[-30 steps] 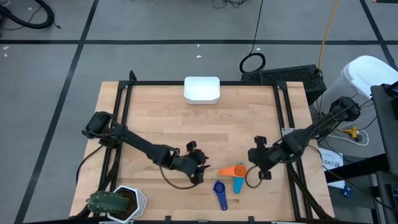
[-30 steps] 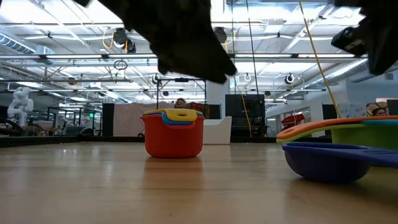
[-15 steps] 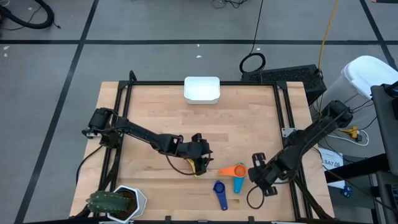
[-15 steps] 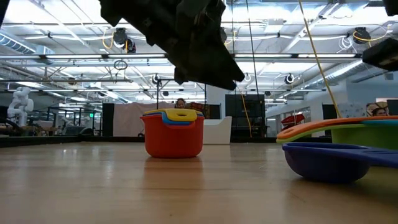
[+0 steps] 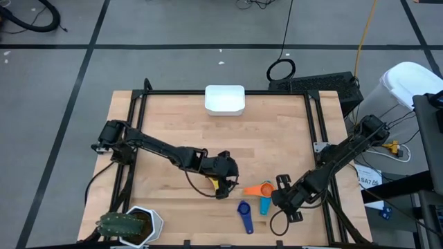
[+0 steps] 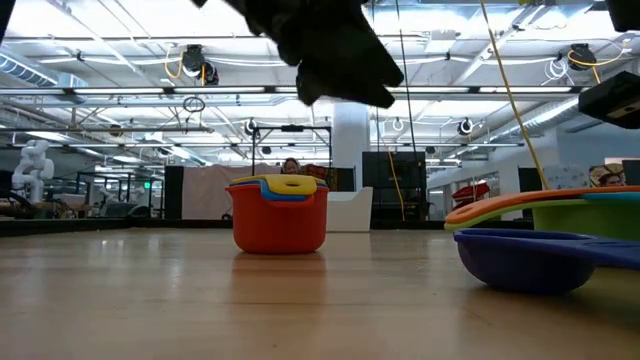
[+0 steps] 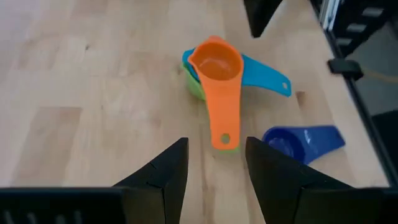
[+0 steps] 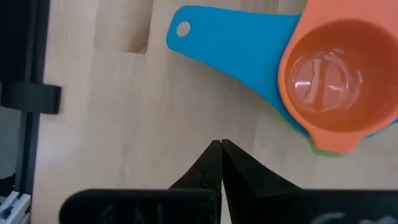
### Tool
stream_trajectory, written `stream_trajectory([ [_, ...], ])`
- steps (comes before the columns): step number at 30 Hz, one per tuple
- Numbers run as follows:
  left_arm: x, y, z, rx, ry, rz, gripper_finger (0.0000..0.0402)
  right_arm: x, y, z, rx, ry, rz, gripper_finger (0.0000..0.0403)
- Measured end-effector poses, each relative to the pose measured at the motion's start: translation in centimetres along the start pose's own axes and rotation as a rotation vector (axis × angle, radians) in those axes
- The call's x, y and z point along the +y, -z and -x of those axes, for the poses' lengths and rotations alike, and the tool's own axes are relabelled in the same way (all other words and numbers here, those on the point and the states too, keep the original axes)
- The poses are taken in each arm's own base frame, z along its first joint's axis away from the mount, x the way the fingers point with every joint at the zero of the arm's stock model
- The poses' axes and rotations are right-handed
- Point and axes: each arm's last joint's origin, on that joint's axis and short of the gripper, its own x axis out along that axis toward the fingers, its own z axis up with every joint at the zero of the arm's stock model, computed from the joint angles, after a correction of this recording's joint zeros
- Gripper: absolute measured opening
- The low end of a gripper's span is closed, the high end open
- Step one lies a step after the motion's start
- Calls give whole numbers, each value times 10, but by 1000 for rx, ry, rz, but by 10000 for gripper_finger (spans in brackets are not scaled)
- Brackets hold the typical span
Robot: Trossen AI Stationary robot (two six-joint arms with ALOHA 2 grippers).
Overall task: Nest measuring cups in basket
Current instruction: Adjust the right nested measuring cups
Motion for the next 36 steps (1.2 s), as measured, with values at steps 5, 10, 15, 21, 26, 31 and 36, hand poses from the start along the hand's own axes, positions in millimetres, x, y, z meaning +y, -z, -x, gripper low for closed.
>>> stream_trajectory([
  [5, 13, -11, -2, 39, -35, -22, 163, 4, -3, 0, -43, -27, -5, 0],
  [10, 25, 4, -39, 154, 5, -12, 163, 7, -3, -7, -46, -8, 23, 0],
  [15, 24, 0, -61, 164, 12, -48, 163, 9, -2, -17, -15, 4, 30, 0],
  [21, 27, -5, -63, 169, 4, -65, 163, 9, -4, -18, -36, 17, 60, 0],
  [26, 34, 1, -67, 210, -14, -62, 163, 0, -6, -22, -41, 42, 71, 0],
  [31, 36, 9, -78, 227, -13, -62, 163, -4, -9, -30, -27, 50, 86, 0],
  [36, 32, 6, -77, 197, -5, -70, 163, -5, -13, -33, -45, 36, 104, 0],
])
